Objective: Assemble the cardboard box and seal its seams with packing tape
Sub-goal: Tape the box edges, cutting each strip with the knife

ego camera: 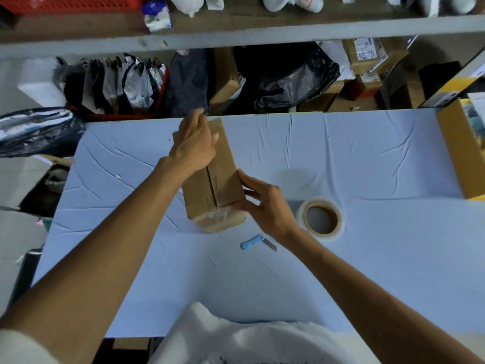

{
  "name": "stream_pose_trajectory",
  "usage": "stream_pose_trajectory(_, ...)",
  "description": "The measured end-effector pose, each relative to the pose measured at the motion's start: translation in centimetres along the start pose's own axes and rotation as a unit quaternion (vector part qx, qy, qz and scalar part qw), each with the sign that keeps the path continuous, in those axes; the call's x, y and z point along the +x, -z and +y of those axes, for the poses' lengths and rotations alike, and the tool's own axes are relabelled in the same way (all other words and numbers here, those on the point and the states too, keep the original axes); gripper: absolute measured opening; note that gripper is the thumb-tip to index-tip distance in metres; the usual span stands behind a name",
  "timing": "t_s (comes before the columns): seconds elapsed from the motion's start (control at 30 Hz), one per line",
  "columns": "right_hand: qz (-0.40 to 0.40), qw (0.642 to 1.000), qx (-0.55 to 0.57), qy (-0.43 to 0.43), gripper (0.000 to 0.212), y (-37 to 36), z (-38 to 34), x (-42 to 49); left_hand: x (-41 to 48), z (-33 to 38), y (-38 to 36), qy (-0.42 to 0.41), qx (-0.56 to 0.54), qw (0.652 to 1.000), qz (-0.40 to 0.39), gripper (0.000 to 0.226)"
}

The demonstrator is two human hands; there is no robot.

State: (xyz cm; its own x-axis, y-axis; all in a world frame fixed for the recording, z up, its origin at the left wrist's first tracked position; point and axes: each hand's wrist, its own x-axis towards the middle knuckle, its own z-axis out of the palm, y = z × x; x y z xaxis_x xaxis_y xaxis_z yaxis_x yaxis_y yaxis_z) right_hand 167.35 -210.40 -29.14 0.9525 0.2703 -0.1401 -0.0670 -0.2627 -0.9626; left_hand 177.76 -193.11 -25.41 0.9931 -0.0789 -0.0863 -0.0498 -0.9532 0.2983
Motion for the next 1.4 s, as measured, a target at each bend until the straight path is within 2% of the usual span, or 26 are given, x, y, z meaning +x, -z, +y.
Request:
stream_pose_trajectory(0.07, -0.003, 1.000, -0.023, 0.016, 0.065, 1.1, -0.2, 1.0, -0.4, -0.3, 0.3, -0.118, -0.076, 0.990, -0.030, 0.047)
stream_pose_trajectory(0.13, 0.005, 0.997, -0.062, 0.035, 0.061, 2.4, -0.2, 2.1, -0.8, -0.4, 0.4, -0.162, -0.099, 0.978, -0.087, 0.037)
stream_pose_trajectory(0.23, 0.022, 0.995, -0.094, 0.039, 0.054, 3.7, -0.3, 3.2, -0.9, -0.7, 0.5, -0.153, -0.029, 0.983, -0.092, 0.031)
stream_pose_trajectory(0.37, 0.115, 0.993, -0.014, -0.020, 0.034, 3.6, 0.0, 2.8, -1.1, -0.6, 0.8, -0.088, -0.001, 0.991, -0.102, 0.035)
stream_pose_trajectory(0.47, 0.153, 0.986, 0.040, -0.053, 0.035, 2.4, 0.4, 0.9, -1.4, -0.5, 0.6, -0.045, 0.078, 0.989, -0.118, 0.040)
stream_pose_trajectory(0.6, 0.111, 0.990, 0.058, -0.059, 0.079, 0.9, 0.7, -0.9, -2.0, -0.5, 0.6, 0.009, 0.089, 0.977, -0.196, 0.047)
stream_pose_trajectory(0.67, 0.096, 0.991, 0.070, -0.054, 0.093, 0.7, 0.8, -1.1, -2.0, -0.6, 1.1, 0.014, 0.107, 0.966, -0.234, 0.045)
stream_pose_trajectory(0.73, 0.082, 0.993, 0.074, -0.039, 0.084, 0.9, 0.8, -1.0, -1.8, -0.5, 1.6, -0.012, 0.097, 0.969, -0.228, 0.038)
stream_pose_trajectory(0.8, 0.064, 0.995, 0.074, -0.029, 0.067, 1.3, 0.7, -0.7, -1.9, 0.2, 1.5, -0.066, 0.024, 0.979, -0.190, 0.034)
stream_pose_trajectory(0.87, 0.038, 0.996, 0.081, -0.032, 0.059, 1.8, 0.7, -0.3, -2.2, 1.1, 1.1, -0.082, -0.051, 0.982, -0.160, 0.035)
stream_pose_trajectory(0.97, 0.000, 0.991, 0.126, -0.054, 0.060, 2.5, 0.9, -0.1, -2.1, 1.3, 0.7, -0.055, -0.049, 0.984, -0.162, 0.034)
stream_pose_trajectory(1.07, -0.016, 0.988, 0.137, -0.066, 0.063, 2.7, 1.1, 0.3, -2.0, 0.8, 0.3, -0.072, -0.011, 0.982, -0.175, 0.029)
stream_pose_trajectory(1.2, -0.041, 0.988, 0.129, -0.080, 0.065, 2.7, 1.1, 0.5, -2.5, 0.5, -0.2, -0.065, -0.072, 0.980, -0.172, 0.034)
stream_pose_trajectory(1.4, -0.069, 0.988, 0.101, -0.092, 0.067, 3.3, 1.5, 0.5, -2.7, 0.4, -0.5, -0.078, -0.120, 0.978, -0.149, 0.024)
